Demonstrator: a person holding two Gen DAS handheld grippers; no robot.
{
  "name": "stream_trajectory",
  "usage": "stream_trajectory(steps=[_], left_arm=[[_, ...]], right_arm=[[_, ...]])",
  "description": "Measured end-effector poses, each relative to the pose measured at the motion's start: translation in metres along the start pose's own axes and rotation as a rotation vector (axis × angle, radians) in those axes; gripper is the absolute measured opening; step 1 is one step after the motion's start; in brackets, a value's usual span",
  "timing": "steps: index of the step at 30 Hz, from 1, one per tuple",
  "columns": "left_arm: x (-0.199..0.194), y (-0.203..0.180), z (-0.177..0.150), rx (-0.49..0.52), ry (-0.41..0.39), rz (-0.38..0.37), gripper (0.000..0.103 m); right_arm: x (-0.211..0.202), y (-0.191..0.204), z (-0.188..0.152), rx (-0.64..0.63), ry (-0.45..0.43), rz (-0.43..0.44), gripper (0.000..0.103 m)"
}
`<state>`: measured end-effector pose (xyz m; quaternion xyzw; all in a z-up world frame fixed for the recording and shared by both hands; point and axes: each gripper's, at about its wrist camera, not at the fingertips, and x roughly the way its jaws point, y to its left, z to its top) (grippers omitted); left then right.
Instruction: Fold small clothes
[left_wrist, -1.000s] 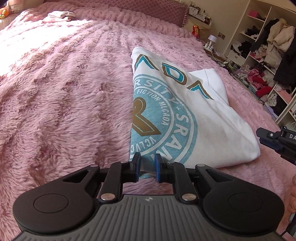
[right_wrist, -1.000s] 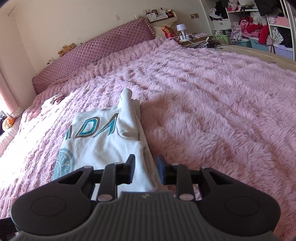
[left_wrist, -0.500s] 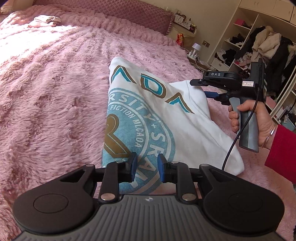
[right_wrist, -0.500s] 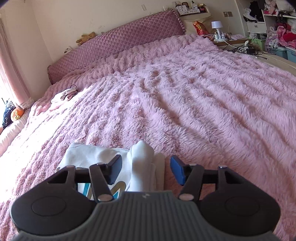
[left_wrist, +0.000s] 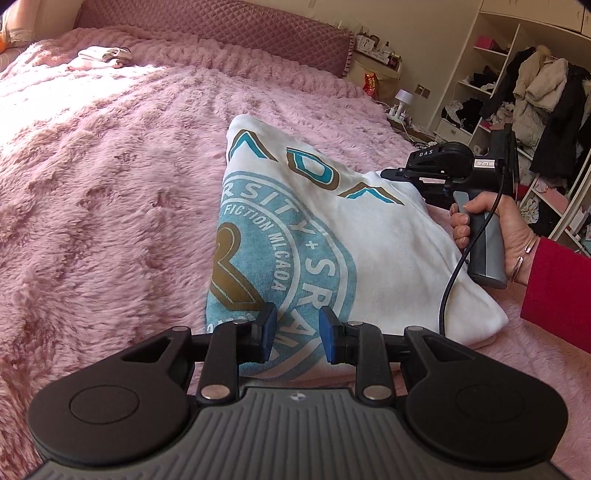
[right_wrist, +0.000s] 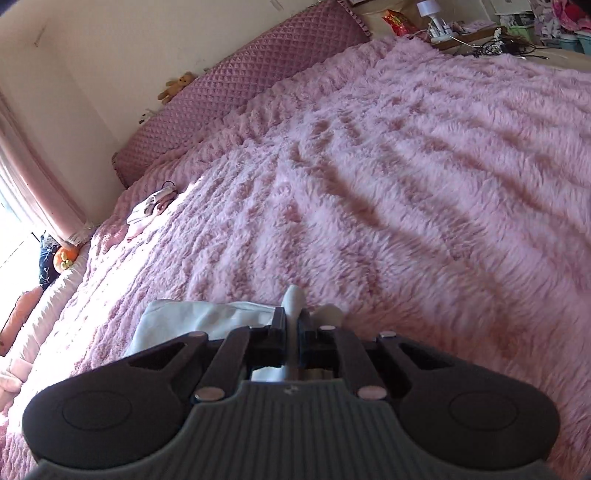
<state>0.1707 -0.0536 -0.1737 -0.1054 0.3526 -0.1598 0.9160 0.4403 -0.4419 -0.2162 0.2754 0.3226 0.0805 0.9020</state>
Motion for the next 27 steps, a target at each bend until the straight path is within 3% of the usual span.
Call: stream_trajectory(steps=[3, 5, 8, 13, 16, 18, 21, 24, 26, 27], left_arm=[[-0.006, 0.005, 0.008, -0.043, -0.014, -0.019, 0.032], [-0.013, 0.006, 0.019, -0.056, -0.057, -0.045, 0.032], [-0.014, 0.007, 0.048, -0.037, -0.126, -0.085, 0.032], [0.026, 0.032, 0.109, -0.089, -0.173, -0.075, 0.035], [0.068, 0.062, 0.141, -0.232, -0.119, -0.067, 0.037], [0.096, 0.075, 0.155, -0.288, -0.054, -0.068, 0.043], [0.129, 0.08, 0.166, -0.316, 0.03, -0.044, 0.051], [0.146, 0.075, 0.168, -0.293, 0.051, -0.024, 0.054], [0.151, 0.072, 0.166, -0.259, 0.046, -0.033, 0.053], [0.153, 0.072, 0.166, -0.243, 0.043, -0.04, 0.037]], right_arm=[[-0.003, -0.016, -0.001, 0.053, -0.009, 0.022, 0.012], [-0.016, -0.014, 0.001, 0.038, -0.044, 0.012, 0.025], [-0.046, -0.01, -0.001, 0.036, -0.082, 0.082, 0.034], [-0.095, -0.003, -0.023, 0.014, -0.039, 0.157, 0.044], [-0.113, -0.003, -0.044, -0.009, 0.004, 0.149, 0.044], [-0.12, -0.004, -0.053, -0.007, 0.02, 0.149, 0.044], [-0.127, -0.002, -0.064, -0.026, 0.036, 0.138, 0.045], [-0.128, 0.001, -0.072, -0.058, 0.062, 0.139, 0.046], [-0.123, 0.002, -0.076, -0.072, 0.085, 0.139, 0.046], [-0.121, 0.002, -0.077, -0.08, 0.092, 0.137, 0.046]])
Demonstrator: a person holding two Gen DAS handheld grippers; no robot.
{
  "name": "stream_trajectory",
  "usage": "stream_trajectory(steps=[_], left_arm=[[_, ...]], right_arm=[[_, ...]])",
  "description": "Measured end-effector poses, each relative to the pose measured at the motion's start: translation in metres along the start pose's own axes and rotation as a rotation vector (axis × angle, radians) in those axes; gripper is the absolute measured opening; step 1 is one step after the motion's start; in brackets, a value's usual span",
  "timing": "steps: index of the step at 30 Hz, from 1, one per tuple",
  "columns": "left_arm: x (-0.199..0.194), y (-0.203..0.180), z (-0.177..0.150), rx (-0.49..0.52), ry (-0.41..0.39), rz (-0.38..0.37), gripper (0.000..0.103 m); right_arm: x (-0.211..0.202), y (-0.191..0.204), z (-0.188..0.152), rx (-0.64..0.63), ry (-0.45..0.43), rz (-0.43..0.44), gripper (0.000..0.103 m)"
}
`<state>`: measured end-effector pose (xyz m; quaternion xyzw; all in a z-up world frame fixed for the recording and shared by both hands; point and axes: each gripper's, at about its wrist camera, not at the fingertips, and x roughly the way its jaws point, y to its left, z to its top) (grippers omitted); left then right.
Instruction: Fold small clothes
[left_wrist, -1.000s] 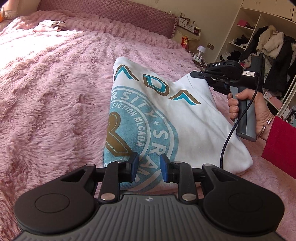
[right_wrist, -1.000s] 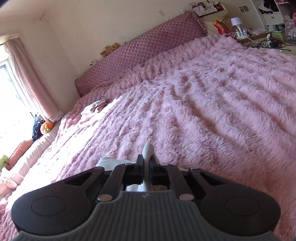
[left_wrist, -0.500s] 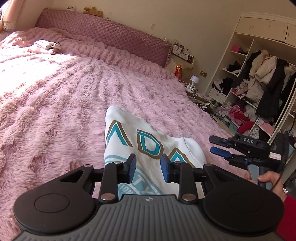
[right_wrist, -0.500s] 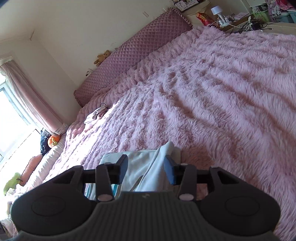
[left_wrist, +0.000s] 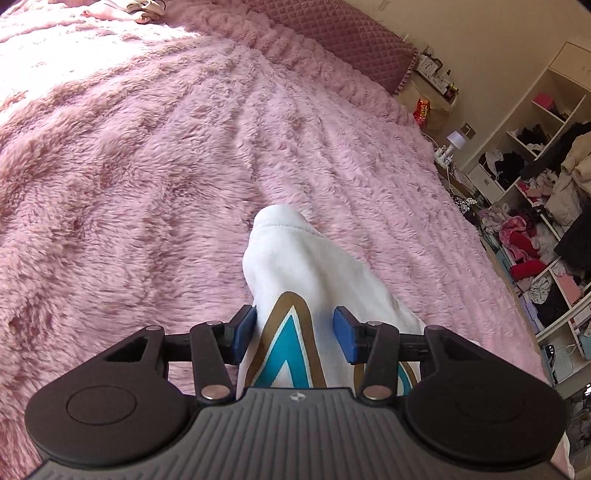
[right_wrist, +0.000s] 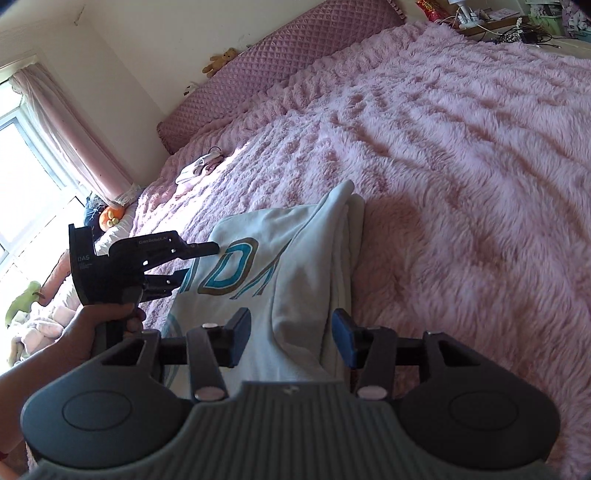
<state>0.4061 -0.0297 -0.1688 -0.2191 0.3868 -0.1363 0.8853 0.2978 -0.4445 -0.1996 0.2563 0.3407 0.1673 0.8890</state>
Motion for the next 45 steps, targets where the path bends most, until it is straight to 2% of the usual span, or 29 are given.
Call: stream_trajectory(steps=[1, 2, 3, 4, 7, 8, 10, 11, 12, 15, 16, 17, 19, 24, 28, 30, 34, 41, 42, 43, 44, 45], left_arm=[[0.0, -0.001, -0.001, 0.017, -0.004, 0.007, 0.03], [-0.002, -0.002, -0.002, 0.031, -0.019, 0.012, 0.021], [-0.006, -0.003, -0.003, 0.034, -0.039, 0.006, 0.017], [-0.013, -0.005, -0.006, 0.047, -0.082, 0.005, 0.016], [-0.027, -0.01, -0.016, 0.088, -0.172, 0.053, 0.015], [-0.022, -0.008, -0.019, 0.084, -0.156, 0.074, 0.014], [-0.008, 0.002, -0.017, 0.044, -0.098, 0.065, 0.015], [-0.003, 0.005, -0.016, 0.041, -0.079, 0.074, 0.019], [0.001, 0.008, -0.012, 0.043, -0.055, 0.084, 0.024], [-0.007, 0.016, -0.004, 0.007, -0.035, 0.031, 0.027], [-0.018, 0.018, -0.002, 0.009, -0.05, 0.013, 0.027], [-0.029, 0.018, -0.002, 0.018, -0.063, 0.004, 0.027], [-0.059, 0.018, -0.007, 0.059, -0.094, -0.006, 0.027], [-0.149, 0.021, -0.056, 0.127, -0.159, -0.049, 0.038], [-0.2, 0.018, -0.11, 0.176, -0.127, -0.034, 0.041], [-0.209, 0.016, -0.131, 0.182, -0.085, -0.018, 0.045], [-0.204, 0.014, -0.166, 0.187, 0.01, 0.025, 0.045], [-0.19, 0.003, -0.183, 0.19, 0.053, 0.054, 0.045], [-0.189, 0.001, -0.185, 0.184, 0.055, 0.061, 0.045], [-0.19, -0.001, -0.19, 0.179, 0.049, 0.063, 0.045], [-0.19, -0.003, -0.191, 0.179, 0.043, 0.067, 0.045], [-0.191, -0.007, -0.194, 0.185, 0.034, 0.082, 0.045]], right_arm=[[0.003, 0.0, -0.002, -0.01, 0.009, -0.003, 0.044], [0.006, 0.0, -0.003, -0.013, 0.018, -0.008, 0.033], [0.009, 0.0, -0.003, -0.019, 0.023, -0.01, 0.021], [0.011, 0.001, -0.003, -0.021, 0.028, -0.009, 0.015], [0.008, 0.003, -0.005, -0.021, -0.012, -0.012, 0.011], [0.009, 0.003, -0.006, -0.021, -0.005, -0.034, 0.011], [0.016, 0.0, -0.009, -0.018, 0.022, -0.07, 0.011], [0.019, -0.003, -0.011, -0.019, 0.025, -0.083, 0.01], [0.021, -0.005, -0.013, -0.024, 0.026, -0.087, 0.011], [0.015, -0.005, -0.013, 0.023, 0.018, -0.077, 0.017], [0.007, -0.002, -0.012, 0.024, 0.002, -0.076, 0.023], [0.001, 0.001, -0.012, 0.015, -0.011, -0.08, 0.033], [-0.019, 0.011, -0.018, -0.023, -0.045, -0.091, 0.041], [-0.063, 0.019, -0.04, 0.013, -0.062, -0.1, 0.046], [-0.085, 0.023, -0.063, 0.095, -0.073, -0.131, 0.053], [-0.089, 0.026, -0.073, 0.125, -0.068, -0.138, 0.054], [-0.084, 0.036, -0.085, 0.134, -0.051, -0.151, 0.054], [-0.073, 0.041, -0.085, 0.201, -0.046, -0.128, 0.054], [-0.071, 0.042, -0.084, 0.205, -0.043, -0.122, 0.048], [-0.069, 0.042, -0.083, 0.209, -0.037, -0.126, 0.021], [-0.067, 0.042, -0.081, 0.216, -0.027, -0.128, 0.0], [-0.068, 0.042, -0.08, 0.226, -0.031, -0.127, 0.0]])
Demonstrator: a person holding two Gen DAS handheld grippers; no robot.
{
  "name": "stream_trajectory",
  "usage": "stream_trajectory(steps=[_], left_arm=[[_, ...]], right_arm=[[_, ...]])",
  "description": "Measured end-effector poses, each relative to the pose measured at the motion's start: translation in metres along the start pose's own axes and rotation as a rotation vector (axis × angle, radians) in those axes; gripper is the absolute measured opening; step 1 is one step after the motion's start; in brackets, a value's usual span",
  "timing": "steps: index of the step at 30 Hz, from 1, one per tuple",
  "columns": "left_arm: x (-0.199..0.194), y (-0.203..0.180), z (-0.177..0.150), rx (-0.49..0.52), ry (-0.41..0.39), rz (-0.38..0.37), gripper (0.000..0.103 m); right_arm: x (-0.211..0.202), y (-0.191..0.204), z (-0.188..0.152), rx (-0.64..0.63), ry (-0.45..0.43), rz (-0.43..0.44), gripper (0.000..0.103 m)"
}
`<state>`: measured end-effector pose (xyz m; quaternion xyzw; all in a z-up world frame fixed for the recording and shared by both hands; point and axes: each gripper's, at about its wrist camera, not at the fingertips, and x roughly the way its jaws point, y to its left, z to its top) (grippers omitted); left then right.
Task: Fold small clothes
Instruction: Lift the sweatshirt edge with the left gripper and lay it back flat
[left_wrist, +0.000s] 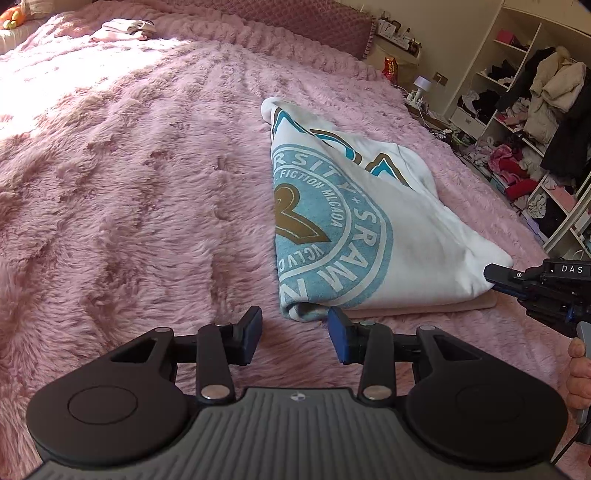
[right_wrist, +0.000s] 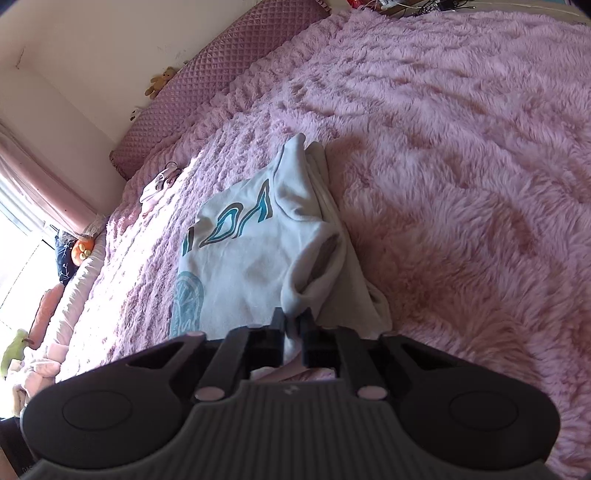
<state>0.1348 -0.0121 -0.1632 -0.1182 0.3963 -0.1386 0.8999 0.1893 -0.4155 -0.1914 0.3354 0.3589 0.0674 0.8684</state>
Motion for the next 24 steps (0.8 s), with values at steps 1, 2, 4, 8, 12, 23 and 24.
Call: stream_trajectory(steps=[1, 2, 4, 8, 12, 23, 24], left_arm=[[0.0, -0.004, -0.001, 0.011, -0.005, 0.017, 0.045], [0.0, -0.008, -0.002, 0.027, -0.01, 0.036, 0.045], [0.003, -0.016, -0.003, 0.069, -0.008, 0.103, 0.045], [0.002, -0.033, -0.005, 0.143, -0.033, 0.177, 0.045], [0.002, -0.058, -0.01, 0.271, -0.073, 0.222, 0.056], [0.013, -0.059, -0.005, 0.268, -0.118, 0.387, 0.057], [0.011, -0.056, -0.006, 0.261, -0.116, 0.394, 0.055]], right_arm=[[-0.004, 0.0, 0.002, 0.012, -0.025, 0.016, 0.0], [-0.007, 0.001, 0.004, 0.019, -0.039, 0.028, 0.0], [-0.016, 0.003, 0.011, 0.057, -0.071, 0.062, 0.0], [-0.024, 0.011, 0.022, 0.102, -0.091, 0.125, 0.0], [-0.025, 0.025, 0.028, 0.104, -0.095, 0.174, 0.0], [-0.027, 0.03, 0.035, 0.119, -0.105, 0.195, 0.0], [-0.027, 0.029, 0.034, 0.12, -0.104, 0.194, 0.0]])
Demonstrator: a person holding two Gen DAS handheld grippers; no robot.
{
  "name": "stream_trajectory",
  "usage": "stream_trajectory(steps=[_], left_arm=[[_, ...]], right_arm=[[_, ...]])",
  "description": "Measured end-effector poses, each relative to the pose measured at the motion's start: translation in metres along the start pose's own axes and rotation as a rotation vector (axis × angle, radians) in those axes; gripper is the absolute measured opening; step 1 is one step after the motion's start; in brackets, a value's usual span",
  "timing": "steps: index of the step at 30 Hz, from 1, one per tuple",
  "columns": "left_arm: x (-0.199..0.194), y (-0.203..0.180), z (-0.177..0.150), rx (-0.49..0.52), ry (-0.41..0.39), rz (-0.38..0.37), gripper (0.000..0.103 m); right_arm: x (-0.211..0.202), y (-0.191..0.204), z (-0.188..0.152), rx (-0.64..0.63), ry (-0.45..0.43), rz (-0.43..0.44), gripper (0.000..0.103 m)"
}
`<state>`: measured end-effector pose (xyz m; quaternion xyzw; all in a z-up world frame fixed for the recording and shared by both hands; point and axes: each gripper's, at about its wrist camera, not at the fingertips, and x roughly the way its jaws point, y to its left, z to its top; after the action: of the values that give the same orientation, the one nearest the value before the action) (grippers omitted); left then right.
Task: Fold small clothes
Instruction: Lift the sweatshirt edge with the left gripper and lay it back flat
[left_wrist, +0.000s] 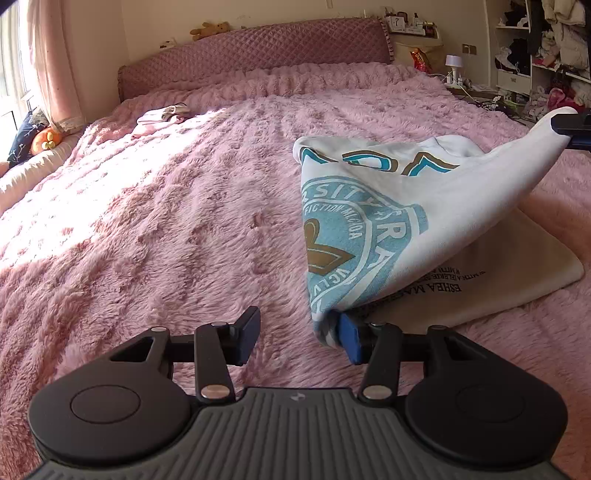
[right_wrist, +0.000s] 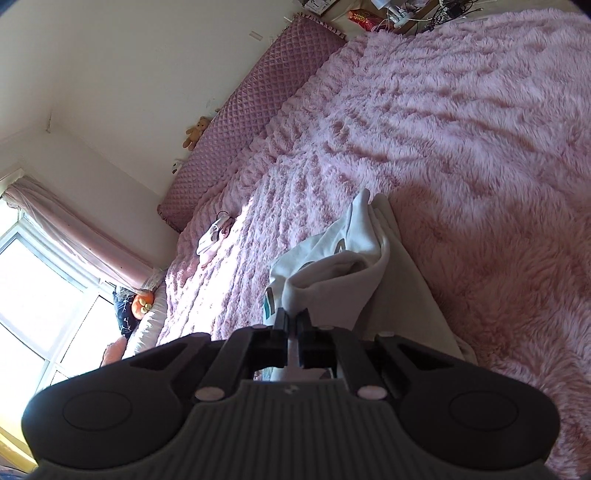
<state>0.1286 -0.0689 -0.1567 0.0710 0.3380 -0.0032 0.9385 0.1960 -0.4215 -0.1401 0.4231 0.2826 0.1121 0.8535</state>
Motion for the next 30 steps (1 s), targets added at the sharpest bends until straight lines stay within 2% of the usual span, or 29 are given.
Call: stream_trajectory(steps=[4, 6, 8, 11, 14, 15, 17, 23, 26, 28, 30], left_arm=[[0.001, 0.007, -0.003, -0.028, 0.016, -0.019, 0.051], [-0.001, 0.002, -0.002, -0.022, 0.005, -0.009, 0.042], [-0.007, -0.003, -0.003, -0.015, -0.021, 0.008, 0.038], [-0.009, -0.004, -0.007, -0.038, -0.029, 0.021, 0.038], [-0.004, 0.0, -0.009, -0.077, -0.006, 0.003, 0.038], [-0.002, 0.002, -0.01, -0.083, -0.001, -0.011, 0.035], [-0.001, 0.003, -0.011, -0.071, -0.001, -0.024, 0.035], [-0.001, 0.005, -0.011, -0.04, 0.006, -0.046, 0.035], [-0.006, 0.009, -0.01, -0.036, 0.02, -0.049, 0.036], [-0.013, 0.016, -0.01, -0.065, 0.032, -0.035, 0.036], [-0.023, 0.031, -0.008, -0.151, 0.018, -0.068, 0.036]], right_arm=[[0.001, -0.007, -0.005, 0.012, 0.006, -0.012, 0.0], [0.001, -0.01, -0.008, 0.01, 0.007, -0.024, 0.0], [-0.001, -0.013, -0.009, 0.011, 0.007, -0.039, 0.0], [-0.003, -0.019, -0.008, 0.012, 0.013, -0.056, 0.0], [-0.001, -0.023, -0.013, -0.052, 0.036, -0.096, 0.0], [0.0, -0.024, -0.015, -0.073, 0.043, -0.108, 0.0], [0.003, -0.034, -0.022, -0.098, 0.065, -0.145, 0.0], [0.005, -0.065, -0.038, -0.05, 0.097, -0.186, 0.0], [0.006, -0.074, -0.042, -0.027, 0.093, -0.223, 0.005], [0.001, -0.077, -0.041, 0.003, 0.08, -0.218, 0.006], [-0.007, -0.072, -0.037, -0.005, 0.051, -0.226, 0.013]])
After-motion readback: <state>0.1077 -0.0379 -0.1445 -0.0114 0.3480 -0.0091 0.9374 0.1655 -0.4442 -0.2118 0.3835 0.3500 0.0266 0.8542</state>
